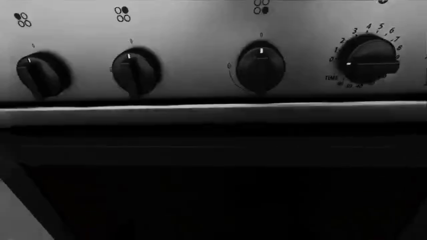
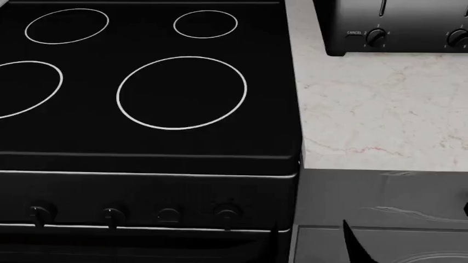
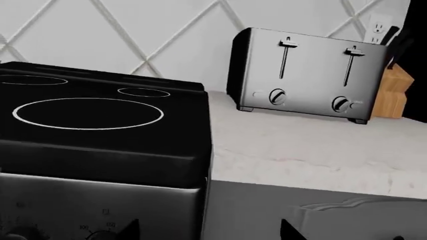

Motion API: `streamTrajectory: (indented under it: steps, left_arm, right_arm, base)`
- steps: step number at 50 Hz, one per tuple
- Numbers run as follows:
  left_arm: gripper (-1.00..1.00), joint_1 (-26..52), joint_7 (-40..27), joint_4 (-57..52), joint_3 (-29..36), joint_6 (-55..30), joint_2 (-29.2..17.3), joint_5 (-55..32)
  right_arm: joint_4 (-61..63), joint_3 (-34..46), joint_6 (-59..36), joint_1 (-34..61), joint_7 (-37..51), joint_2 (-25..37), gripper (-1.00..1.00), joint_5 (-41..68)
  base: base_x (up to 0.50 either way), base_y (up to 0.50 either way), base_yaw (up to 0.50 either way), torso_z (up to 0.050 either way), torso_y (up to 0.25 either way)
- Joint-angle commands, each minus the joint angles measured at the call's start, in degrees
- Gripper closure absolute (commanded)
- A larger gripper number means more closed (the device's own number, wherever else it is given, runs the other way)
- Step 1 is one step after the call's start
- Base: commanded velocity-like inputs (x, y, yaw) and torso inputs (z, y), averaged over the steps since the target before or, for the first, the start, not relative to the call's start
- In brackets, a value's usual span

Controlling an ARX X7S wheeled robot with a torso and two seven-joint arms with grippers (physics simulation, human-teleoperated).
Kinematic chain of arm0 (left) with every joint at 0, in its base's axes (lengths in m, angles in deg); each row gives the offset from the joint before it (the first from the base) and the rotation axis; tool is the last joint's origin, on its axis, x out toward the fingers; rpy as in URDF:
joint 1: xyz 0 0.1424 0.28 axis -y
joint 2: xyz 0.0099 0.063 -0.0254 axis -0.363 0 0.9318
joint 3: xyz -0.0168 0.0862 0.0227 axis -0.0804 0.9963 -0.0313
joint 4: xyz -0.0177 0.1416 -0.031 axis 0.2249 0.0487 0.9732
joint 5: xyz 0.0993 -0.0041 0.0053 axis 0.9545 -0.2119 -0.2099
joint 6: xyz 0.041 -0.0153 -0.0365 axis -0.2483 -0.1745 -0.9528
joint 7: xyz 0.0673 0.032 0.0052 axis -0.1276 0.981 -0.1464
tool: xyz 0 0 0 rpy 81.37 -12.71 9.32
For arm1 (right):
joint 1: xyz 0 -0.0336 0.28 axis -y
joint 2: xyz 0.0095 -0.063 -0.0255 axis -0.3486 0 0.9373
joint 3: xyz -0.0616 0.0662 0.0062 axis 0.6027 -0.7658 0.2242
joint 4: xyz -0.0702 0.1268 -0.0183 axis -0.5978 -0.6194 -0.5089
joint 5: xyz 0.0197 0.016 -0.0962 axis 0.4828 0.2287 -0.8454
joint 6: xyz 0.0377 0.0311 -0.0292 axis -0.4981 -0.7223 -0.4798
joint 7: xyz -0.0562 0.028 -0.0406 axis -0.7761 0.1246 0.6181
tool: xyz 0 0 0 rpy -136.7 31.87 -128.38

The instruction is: Press the stop button on the microwave

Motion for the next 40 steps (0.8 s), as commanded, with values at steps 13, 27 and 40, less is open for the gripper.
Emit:
streamTrajectory:
  steps: [13,27,40]
  left_arm:
    - [-1.0,7.4,2.6,59.7,-16.8,17.5,-3.2,2.0]
    - [-1.0,3.6,3.9,59.7,-20.8,9.9,-3.0,3.3]
    - [-1.0,2.6,4.4,59.7,-21.8,8.9,-3.0,3.2]
  right_arm:
    - [26.0,0.4,-18.9,10.6,-0.2,2.4,-1.0,-1.6]
    - [29.9,1.8,-28.8,21.0,-0.6,2.8,-1.0,-2.7]
    - [32.5,3.5,-40.9,34.9,-1.7,3.1,-1.0,-3.8]
  base:
    - [0.0,0.0,0.0,0.0,0.0]
    - [0.0,0.0,0.0,0.0,0.0]
    - [0.0,0.0,0.0,0.0,0.0]
